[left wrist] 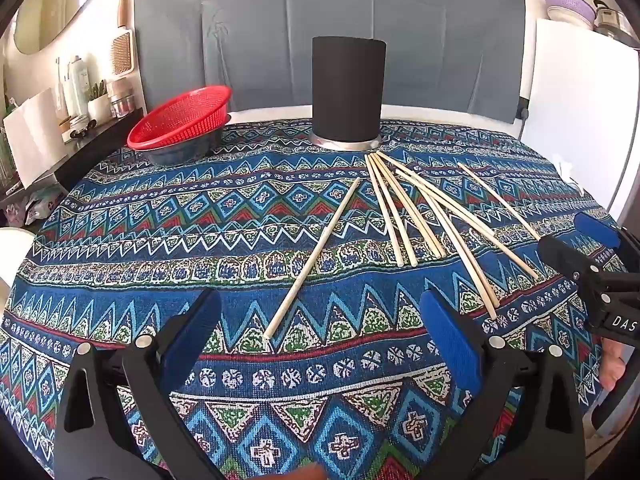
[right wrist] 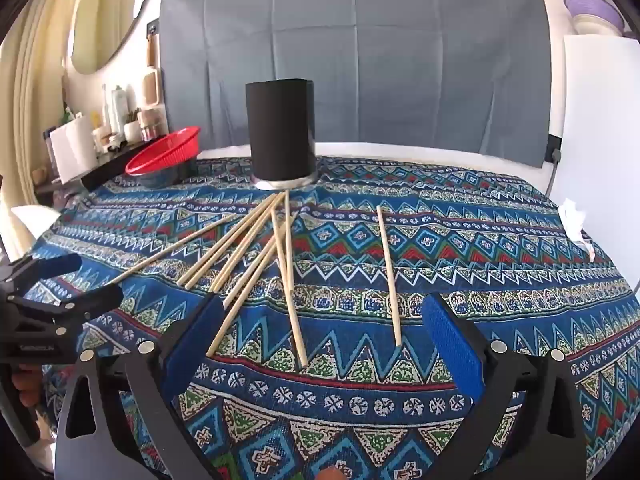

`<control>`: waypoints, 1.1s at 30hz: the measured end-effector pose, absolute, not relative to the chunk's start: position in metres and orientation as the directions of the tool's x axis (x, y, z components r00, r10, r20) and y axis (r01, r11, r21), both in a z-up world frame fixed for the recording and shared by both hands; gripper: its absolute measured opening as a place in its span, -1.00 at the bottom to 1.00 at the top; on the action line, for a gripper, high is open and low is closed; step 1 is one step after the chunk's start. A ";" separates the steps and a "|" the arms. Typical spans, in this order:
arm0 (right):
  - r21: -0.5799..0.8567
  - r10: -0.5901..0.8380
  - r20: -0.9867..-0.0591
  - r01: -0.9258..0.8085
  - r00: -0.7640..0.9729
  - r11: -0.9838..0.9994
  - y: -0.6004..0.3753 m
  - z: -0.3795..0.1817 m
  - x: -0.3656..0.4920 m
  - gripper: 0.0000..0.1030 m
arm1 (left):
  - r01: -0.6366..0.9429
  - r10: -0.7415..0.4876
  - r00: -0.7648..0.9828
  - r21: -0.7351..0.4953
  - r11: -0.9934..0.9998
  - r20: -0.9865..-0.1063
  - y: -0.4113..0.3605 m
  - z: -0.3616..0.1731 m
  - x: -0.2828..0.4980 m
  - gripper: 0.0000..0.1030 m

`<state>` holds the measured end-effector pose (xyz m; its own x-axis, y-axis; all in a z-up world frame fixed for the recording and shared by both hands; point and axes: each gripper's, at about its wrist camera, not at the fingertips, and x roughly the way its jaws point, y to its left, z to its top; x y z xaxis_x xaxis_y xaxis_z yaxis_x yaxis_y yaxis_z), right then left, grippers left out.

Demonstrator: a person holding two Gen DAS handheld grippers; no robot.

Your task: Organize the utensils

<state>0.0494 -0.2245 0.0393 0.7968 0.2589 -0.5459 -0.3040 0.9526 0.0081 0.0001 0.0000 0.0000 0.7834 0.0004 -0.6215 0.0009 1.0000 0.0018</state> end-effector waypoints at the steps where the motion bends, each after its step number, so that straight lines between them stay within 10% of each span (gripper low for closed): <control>1: 0.006 0.257 -0.546 -0.304 0.797 0.953 -0.224 0.040 0.049 0.85 | 0.000 0.002 0.786 0.004 1.000 -0.619 0.000 0.000 0.000 0.89; 33: -0.010 0.253 -0.547 -0.309 0.798 0.951 -0.220 0.038 0.050 0.85 | 0.000 0.000 0.787 0.000 1.000 -0.617 0.002 -0.001 0.001 0.89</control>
<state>0.0497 -0.2205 0.0382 0.7977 0.2533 -0.5473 -0.3089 0.9510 -0.0101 0.0012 0.0025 -0.0009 0.7873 0.0003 -0.6166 -0.0001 1.0000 0.0003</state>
